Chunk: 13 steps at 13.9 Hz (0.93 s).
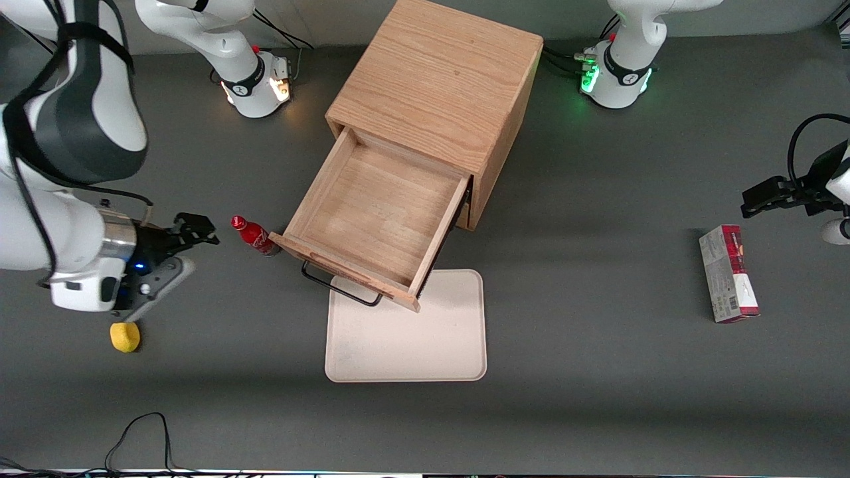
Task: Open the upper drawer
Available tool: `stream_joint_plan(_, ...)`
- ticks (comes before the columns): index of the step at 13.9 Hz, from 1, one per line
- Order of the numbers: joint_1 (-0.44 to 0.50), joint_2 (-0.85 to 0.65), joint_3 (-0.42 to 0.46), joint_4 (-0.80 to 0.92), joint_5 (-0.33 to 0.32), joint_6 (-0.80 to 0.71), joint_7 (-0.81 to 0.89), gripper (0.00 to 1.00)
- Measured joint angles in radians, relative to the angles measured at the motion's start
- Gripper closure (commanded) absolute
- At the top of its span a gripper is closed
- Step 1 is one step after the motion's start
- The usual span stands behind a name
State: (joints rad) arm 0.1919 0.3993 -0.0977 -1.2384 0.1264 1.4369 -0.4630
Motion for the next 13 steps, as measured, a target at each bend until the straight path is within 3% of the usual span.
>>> stream_joint_plan(7, 0.012, -0.233, -0.037, -0.298, -0.027, 0.075, 0.355, 0.0)
stream_joint_plan(13, 0.012, -0.269, -0.036, -0.318, -0.028, 0.106, 0.405, 0.0)
